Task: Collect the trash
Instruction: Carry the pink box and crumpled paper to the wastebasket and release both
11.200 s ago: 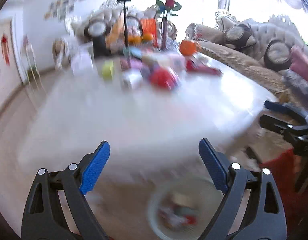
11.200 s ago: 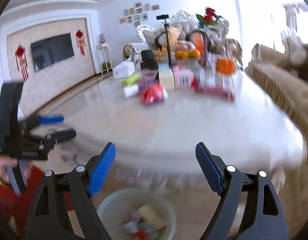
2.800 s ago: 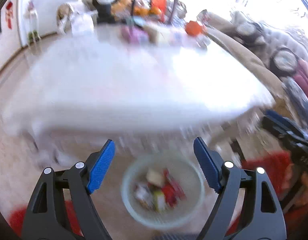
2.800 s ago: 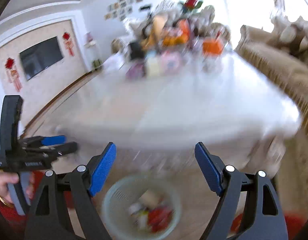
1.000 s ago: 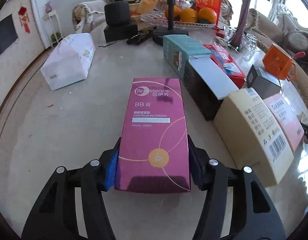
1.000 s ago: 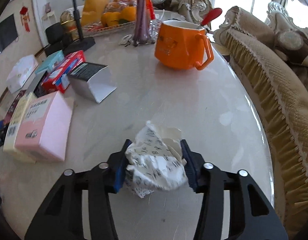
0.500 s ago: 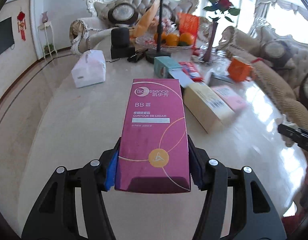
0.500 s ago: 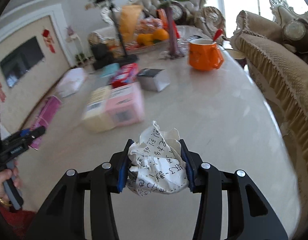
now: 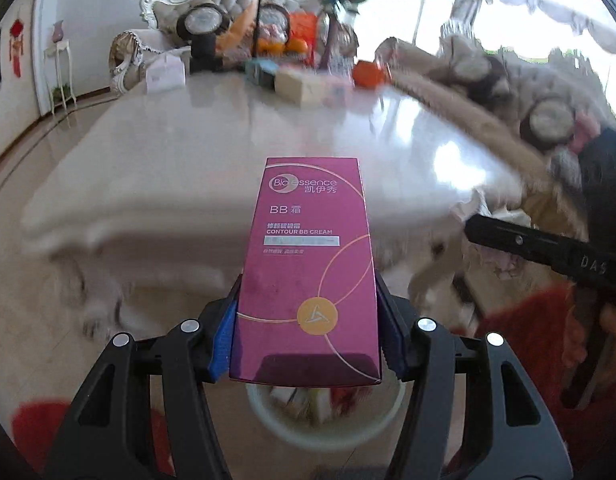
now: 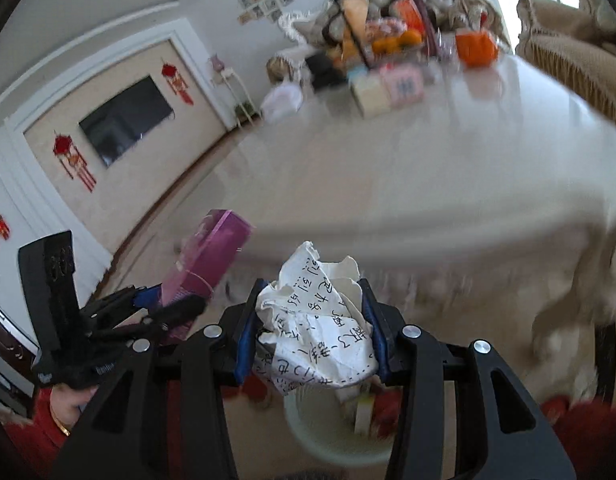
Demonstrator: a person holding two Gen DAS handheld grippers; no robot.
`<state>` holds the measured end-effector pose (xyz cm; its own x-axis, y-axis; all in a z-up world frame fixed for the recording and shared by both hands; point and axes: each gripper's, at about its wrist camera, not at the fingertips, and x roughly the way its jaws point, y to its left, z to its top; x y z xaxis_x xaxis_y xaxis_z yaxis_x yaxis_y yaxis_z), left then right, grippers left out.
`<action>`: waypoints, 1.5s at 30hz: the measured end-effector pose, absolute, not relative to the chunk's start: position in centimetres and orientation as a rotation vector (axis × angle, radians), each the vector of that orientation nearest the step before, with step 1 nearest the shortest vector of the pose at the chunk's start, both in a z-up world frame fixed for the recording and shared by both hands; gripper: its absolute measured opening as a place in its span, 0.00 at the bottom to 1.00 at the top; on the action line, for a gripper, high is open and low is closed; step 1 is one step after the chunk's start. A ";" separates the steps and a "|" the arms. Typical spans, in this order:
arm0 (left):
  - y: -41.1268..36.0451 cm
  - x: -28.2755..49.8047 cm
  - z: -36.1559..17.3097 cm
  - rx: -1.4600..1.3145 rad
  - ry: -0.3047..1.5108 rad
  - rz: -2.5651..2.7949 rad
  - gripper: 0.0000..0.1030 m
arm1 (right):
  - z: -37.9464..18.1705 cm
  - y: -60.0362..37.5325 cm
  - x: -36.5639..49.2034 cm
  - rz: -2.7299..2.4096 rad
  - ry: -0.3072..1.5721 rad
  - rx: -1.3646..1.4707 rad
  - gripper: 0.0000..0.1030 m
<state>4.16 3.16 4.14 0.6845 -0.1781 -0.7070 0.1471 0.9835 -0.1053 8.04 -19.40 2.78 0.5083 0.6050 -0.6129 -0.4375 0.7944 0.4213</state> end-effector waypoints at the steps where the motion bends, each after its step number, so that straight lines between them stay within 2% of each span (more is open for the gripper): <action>1: 2.4 3.2 2.4 -0.016 0.833 -0.185 0.56 | 1.4 -19.0 7.4 0.626 0.855 0.231 0.42; 7: 0.9 3.1 -6.5 -0.071 1.027 -0.196 0.56 | -7.5 -16.8 7.4 0.553 1.068 0.196 0.42; 10: 0.7 4.2 -9.8 -0.089 1.106 -0.197 0.56 | -10.0 -16.0 7.7 0.519 1.120 0.146 0.42; 16: 0.1 5.2 -12.7 -0.066 1.167 -0.176 0.56 | -12.5 -15.2 7.3 0.488 1.148 0.085 0.42; 18: 0.5 5.8 -13.0 -0.084 1.176 -0.173 0.57 | -13.0 -15.0 7.6 0.491 1.148 0.079 0.43; 19: 0.6 5.9 -13.2 -0.092 1.179 -0.164 0.59 | -13.1 -15.1 7.6 0.494 1.147 0.083 0.46; 20: 0.7 6.2 -13.5 -0.090 1.181 -0.150 0.64 | -13.2 -15.3 7.5 0.495 1.144 0.090 0.51; 21: 0.8 6.3 -13.8 -0.079 1.182 -0.129 0.75 | -13.4 -15.4 7.6 0.480 1.141 0.091 0.62; 22: 0.6 6.4 -13.6 -0.070 1.181 -0.120 0.80 | -13.4 -15.6 8.0 0.462 1.137 0.088 0.70; 23: 0.6 6.4 -13.8 -0.058 1.180 -0.110 0.80 | -13.4 -15.7 8.1 0.436 1.127 0.082 0.72; 27: 0.9 6.5 -14.1 -0.032 1.176 -0.084 0.83 | -13.7 -16.6 8.3 0.381 1.118 0.076 0.72; 45: 1.0 6.3 -13.8 -0.017 1.169 -0.077 0.83 | -14.1 -16.6 7.6 0.367 1.148 0.060 0.72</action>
<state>6.27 0.96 -13.84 0.3885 -0.0696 -0.9188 0.0519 0.9972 -0.0536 7.55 -16.64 -14.13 0.3579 0.3141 -0.8793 -0.2537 0.9390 0.2322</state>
